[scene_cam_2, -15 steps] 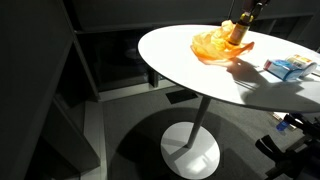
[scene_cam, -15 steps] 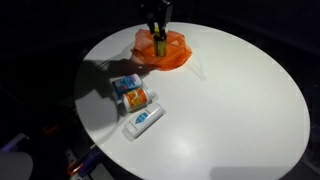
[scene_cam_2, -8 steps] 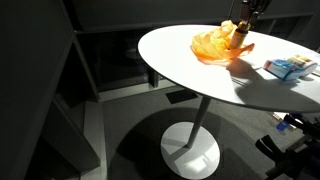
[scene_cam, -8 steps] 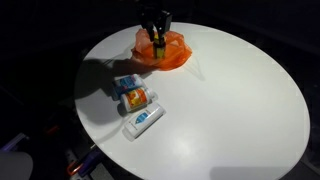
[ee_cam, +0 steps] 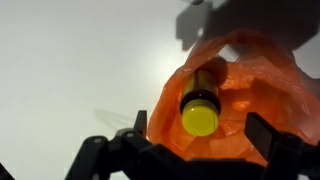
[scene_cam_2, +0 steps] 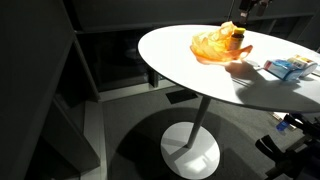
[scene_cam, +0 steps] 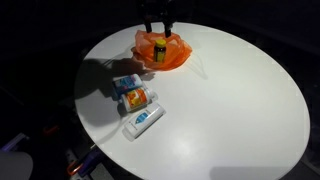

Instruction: Pick up the yellow and brown bottle and put it in the plastic bag

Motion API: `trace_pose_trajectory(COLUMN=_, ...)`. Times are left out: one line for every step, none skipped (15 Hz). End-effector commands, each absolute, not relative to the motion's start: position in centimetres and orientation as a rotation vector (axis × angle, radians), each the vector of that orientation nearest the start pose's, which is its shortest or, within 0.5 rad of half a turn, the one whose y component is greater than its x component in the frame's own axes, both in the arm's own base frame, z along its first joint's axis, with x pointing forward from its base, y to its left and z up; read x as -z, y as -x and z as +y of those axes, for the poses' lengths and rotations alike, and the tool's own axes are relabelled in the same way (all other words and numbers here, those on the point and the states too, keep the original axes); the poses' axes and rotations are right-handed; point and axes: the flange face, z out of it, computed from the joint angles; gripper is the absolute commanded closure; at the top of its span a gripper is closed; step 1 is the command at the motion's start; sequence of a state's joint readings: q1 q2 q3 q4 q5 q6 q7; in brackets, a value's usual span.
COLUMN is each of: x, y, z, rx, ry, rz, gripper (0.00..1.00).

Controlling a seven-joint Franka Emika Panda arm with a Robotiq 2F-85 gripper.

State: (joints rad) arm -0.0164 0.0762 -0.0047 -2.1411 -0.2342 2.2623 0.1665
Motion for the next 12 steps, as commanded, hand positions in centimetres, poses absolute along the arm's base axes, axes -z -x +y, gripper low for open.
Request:
trace_pose_trajectory(x=-40.6, y=-54.1, z=-2.6, rx=0.028, ry=3.317, rz=0.097, gripper=0.0)
trace_pose_trajectory(x=-41.3, y=-53.4, z=-2.8, rx=-0.005, ry=3.315, rz=0.104, gripper=0.0)
trace_pose_trajectory(x=-42.0, y=-52.7, z=-3.0, rx=-0.038, ry=3.316, rz=0.119, gripper=0.0)
trace_pose_trajectory(x=-42.8, y=-51.8, z=-3.2, rx=-0.076, ry=3.313, rz=0.134, gripper=0.0)
trace_pose_trajectory(x=-43.6, y=-50.9, z=-3.5, rx=-0.114, ry=3.306, rz=0.145, gripper=0.0)
trace_pose_trajectory(x=-44.4, y=-50.0, z=-3.7, rx=-0.143, ry=3.291, rz=0.144, gripper=0.0)
trace_pose_trajectory(x=-45.3, y=-49.2, z=-4.0, rx=-0.174, ry=3.273, rz=0.152, gripper=0.0)
trace_pose_trajectory(x=-46.1, y=-48.3, z=-4.4, rx=-0.199, ry=3.249, rz=0.154, gripper=0.0)
trace_pose_trajectory(x=-46.9, y=-47.6, z=-4.8, rx=-0.219, ry=3.233, rz=0.166, gripper=0.0)
trace_pose_trajectory(x=-47.6, y=-47.0, z=-5.2, rx=-0.232, ry=3.22, rz=0.175, gripper=0.0)
trace_pose_trajectory(x=-48.2, y=-46.4, z=-5.6, rx=-0.24, ry=3.21, rz=0.184, gripper=0.0)
trace_pose_trajectory(x=-48.6, y=-45.9, z=-6.1, rx=-0.253, ry=3.206, rz=0.195, gripper=0.0)
